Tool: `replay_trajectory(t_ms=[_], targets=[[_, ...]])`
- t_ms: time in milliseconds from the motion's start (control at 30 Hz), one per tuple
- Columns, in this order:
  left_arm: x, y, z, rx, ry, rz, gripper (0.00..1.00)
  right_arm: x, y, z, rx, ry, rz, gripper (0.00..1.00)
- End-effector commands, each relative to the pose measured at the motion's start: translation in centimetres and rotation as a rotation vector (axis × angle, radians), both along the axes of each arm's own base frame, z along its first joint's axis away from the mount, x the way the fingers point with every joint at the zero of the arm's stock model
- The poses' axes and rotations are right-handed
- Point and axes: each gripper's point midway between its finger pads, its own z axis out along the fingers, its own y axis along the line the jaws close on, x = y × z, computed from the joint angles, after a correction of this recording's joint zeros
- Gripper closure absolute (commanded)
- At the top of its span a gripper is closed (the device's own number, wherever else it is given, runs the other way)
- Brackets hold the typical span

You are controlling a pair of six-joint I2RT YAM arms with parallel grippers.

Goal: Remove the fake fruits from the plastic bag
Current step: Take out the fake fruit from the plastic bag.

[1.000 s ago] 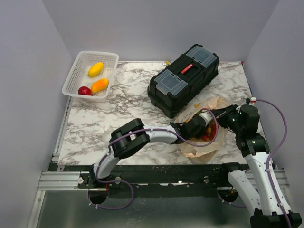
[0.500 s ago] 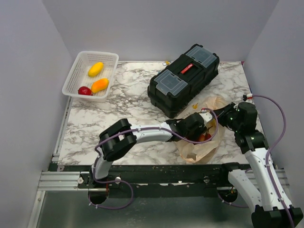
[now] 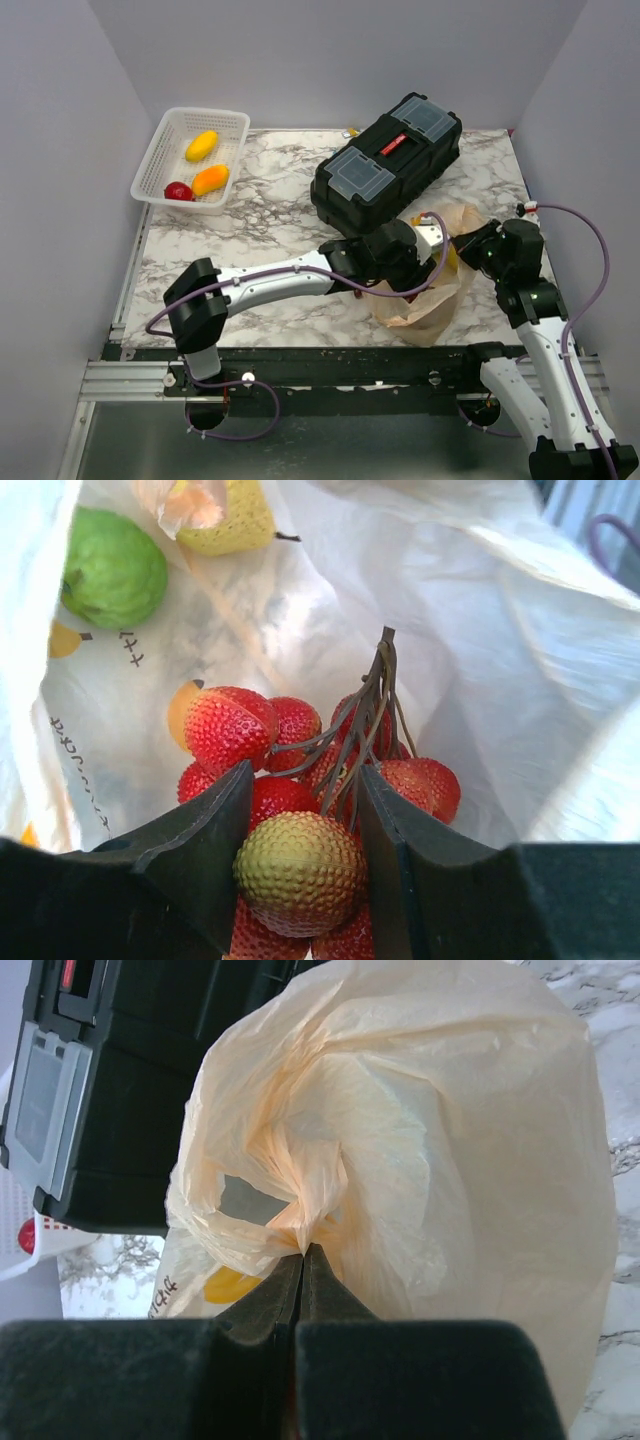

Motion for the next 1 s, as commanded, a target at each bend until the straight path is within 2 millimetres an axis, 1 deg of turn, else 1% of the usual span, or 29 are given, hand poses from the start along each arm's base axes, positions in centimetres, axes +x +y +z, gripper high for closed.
replay_trajectory(t_ms=[0, 100, 133, 200, 300, 367, 500, 600, 633, 700, 767, 833, 900, 967], targets=[[-2.8, 0.4, 4.5, -0.106, 0.027, -0.107, 1.00, -0.3, -0.9, 1.1, -0.041, -0.025, -0.033, 0.99], [-2.7, 0.5, 6.4, -0.129, 0.023, -0.087, 1.00, -0.6, 0.1, 1.2, -0.020, -0.034, 0.024, 0.99], [-2.4, 0.6, 6.8, -0.130, 0.017, -0.069, 1.00, -0.8, 0.9, 1.2, 0.002, -0.037, 0.066, 0.99], [-1.6, 0.8, 7.5, -0.138, 0.003, -0.015, 1.00, -1.3, 1.7, 1.2, 0.043, -0.038, 0.093, 0.99], [-0.4, 1.1, 7.8, -0.139, -0.034, 0.049, 1.00, -2.2, 2.3, 1.2, 0.097, -0.025, 0.101, 0.99], [-0.1, 1.2, 8.3, -0.149, -0.039, 0.056, 1.00, -2.8, 2.6, 1.3, 0.118, -0.025, 0.115, 0.99], [0.2, 1.3, 9.9, -0.198, -0.042, 0.067, 1.00, -4.2, 2.5, 1.0, 0.132, 0.005, 0.104, 0.99], [0.7, 1.3, 10.7, -0.220, -0.033, 0.072, 1.00, -4.9, 3.0, 1.0, 0.148, 0.014, 0.131, 0.99], [0.6, 1.4, 11.2, -0.235, -0.003, 0.056, 1.00, -5.0, 2.9, 0.7, 0.145, 0.026, 0.128, 0.99], [-0.5, 1.3, 12.2, -0.284, 0.088, -0.020, 1.00, -5.1, 2.5, -0.1, 0.127, 0.052, 0.105, 0.99], [-1.5, 1.8, 13.1, -0.319, 0.160, -0.072, 1.00, -5.0, 2.1, -0.5, 0.106, 0.061, 0.092, 0.99], [-2.7, 2.3, 13.7, -0.336, 0.187, -0.127, 1.00, -4.8, 1.8, -0.3, 0.094, 0.059, 0.077, 0.99], [-3.5, 3.4, 14.1, -0.339, 0.182, -0.146, 1.00, -4.5, 1.5, 0.0, 0.083, 0.047, 0.063, 0.99], [-3.9, 4.4, 14.7, -0.337, 0.160, -0.146, 1.00, -4.3, 1.3, 0.2, 0.073, 0.040, 0.055, 0.99]])
